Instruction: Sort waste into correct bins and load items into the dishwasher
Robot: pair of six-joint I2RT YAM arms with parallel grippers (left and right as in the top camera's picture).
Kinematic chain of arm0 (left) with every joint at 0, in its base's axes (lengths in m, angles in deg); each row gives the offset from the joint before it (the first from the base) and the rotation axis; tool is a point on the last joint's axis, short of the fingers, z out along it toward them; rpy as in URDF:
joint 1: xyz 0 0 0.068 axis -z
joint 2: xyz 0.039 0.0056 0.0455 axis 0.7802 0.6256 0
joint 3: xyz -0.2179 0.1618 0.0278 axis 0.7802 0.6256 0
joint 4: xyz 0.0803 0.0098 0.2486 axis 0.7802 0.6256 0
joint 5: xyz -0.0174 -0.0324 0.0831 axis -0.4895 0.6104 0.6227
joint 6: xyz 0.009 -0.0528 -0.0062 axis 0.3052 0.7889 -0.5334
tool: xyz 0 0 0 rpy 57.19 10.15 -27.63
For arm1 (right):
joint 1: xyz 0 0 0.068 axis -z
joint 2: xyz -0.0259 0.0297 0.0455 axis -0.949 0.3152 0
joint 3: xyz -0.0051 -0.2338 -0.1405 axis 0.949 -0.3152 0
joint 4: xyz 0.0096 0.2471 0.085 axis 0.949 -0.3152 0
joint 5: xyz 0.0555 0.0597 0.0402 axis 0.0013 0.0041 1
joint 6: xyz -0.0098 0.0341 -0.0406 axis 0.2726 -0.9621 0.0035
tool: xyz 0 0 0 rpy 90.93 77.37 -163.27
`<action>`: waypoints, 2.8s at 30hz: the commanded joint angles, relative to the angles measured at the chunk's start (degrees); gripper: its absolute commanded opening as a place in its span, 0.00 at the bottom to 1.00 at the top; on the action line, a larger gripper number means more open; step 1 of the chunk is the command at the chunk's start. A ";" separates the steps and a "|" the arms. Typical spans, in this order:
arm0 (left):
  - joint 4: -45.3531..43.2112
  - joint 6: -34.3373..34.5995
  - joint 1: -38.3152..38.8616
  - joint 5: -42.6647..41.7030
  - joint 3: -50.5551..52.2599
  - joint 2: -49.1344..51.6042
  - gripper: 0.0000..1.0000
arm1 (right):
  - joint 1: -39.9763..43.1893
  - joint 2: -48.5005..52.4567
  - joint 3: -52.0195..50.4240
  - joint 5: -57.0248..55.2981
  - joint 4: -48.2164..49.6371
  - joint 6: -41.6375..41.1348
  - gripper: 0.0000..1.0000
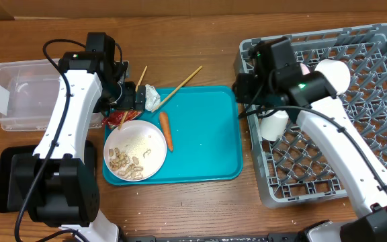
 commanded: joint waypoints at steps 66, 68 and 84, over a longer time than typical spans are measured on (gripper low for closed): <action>18.21 3.26 -13.75 -0.04 -19.17 -33.75 1.00 | -12.26 36.46 -0.63 13.40 50.16 -45.72 0.05; 18.18 3.26 -13.75 -0.04 -19.17 -33.22 1.00 | -11.98 33.97 -0.61 11.96 45.83 -41.90 0.04; 18.16 3.26 -13.75 -0.04 -19.17 -28.28 1.00 | -9.18 8.61 0.74 -8.07 10.29 -5.11 0.04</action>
